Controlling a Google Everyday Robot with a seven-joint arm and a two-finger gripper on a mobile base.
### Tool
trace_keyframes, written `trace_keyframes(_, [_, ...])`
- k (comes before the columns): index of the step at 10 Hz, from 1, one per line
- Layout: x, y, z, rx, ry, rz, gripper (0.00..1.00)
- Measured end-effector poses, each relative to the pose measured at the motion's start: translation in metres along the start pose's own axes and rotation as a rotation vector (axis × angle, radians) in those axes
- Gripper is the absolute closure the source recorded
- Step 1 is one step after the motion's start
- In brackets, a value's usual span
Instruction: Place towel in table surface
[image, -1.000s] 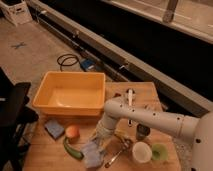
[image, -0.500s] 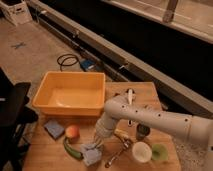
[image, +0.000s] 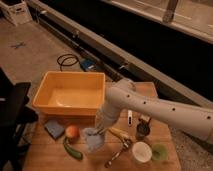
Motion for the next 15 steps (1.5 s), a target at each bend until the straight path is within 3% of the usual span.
trace_keyframes(1, [0.018, -0.007, -0.011, 0.017, 0.033, 0.016, 1.0])
trace_keyframes(3, [0.037, -0.005, -0.016, 0.021, 0.053, 0.034, 1.0])
trace_keyframes(8, [0.03, -0.001, 0.006, 0.016, 0.022, 0.034, 0.99])
trace_keyframes(11, [0.029, 0.002, 0.022, -0.007, -0.028, 0.033, 0.72])
trace_keyframes(12, [0.031, 0.005, 0.045, -0.029, -0.067, 0.034, 0.57])
trace_keyframes(15, [0.037, 0.011, 0.096, -0.076, -0.146, 0.045, 0.28])
